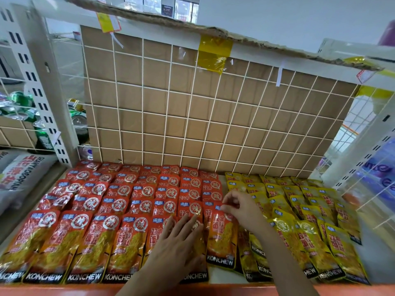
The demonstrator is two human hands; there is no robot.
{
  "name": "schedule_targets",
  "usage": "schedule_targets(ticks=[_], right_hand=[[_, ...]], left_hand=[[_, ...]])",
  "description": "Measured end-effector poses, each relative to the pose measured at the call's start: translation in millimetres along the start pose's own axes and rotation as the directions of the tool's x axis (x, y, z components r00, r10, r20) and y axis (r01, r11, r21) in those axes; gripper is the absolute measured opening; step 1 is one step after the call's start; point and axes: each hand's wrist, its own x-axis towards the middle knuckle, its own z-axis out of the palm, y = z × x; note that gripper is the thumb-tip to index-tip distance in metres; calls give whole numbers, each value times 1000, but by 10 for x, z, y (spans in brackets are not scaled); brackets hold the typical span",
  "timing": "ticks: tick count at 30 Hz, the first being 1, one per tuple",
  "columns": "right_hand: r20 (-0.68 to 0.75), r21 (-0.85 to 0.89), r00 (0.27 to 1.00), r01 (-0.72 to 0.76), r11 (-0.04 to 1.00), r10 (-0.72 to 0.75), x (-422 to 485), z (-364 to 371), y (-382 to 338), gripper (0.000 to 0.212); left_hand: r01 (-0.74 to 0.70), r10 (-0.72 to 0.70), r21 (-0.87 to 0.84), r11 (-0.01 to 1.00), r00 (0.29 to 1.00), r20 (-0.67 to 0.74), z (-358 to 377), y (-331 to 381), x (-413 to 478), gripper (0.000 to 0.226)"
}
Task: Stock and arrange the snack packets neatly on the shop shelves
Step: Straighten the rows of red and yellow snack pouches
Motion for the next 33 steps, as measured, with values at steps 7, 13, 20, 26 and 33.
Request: schedule_targets(ticks=[7, 13, 20, 26, 33], right_hand=[[19, -254, 999, 43, 966, -39, -172, 183, -53, 9], [-200, -465, 970, 29, 885, -136, -460, 125, 159, 27], [-69, -616, 994, 29, 788, -90, -625, 238, 301, 44], [-46, -666, 995, 33, 745, -84, -657, 178, 233, 45], [22, -606, 995, 88, 791, -94, -676, 150, 301, 54]], left_hand=[[11, -11, -40, 999, 1000, -2, -26, 7, -10, 63], [-9, 6, -83, 996, 999, -36, -140, 92, 44, 60], [-118, 117, -43, 992, 993, -20, -49, 298, 134, 68], [-101, 102, -35, 994, 994, 46, -17, 296, 130, 72], [-78, 81, -42, 996, 994, 76, -45, 305, 125, 71]])
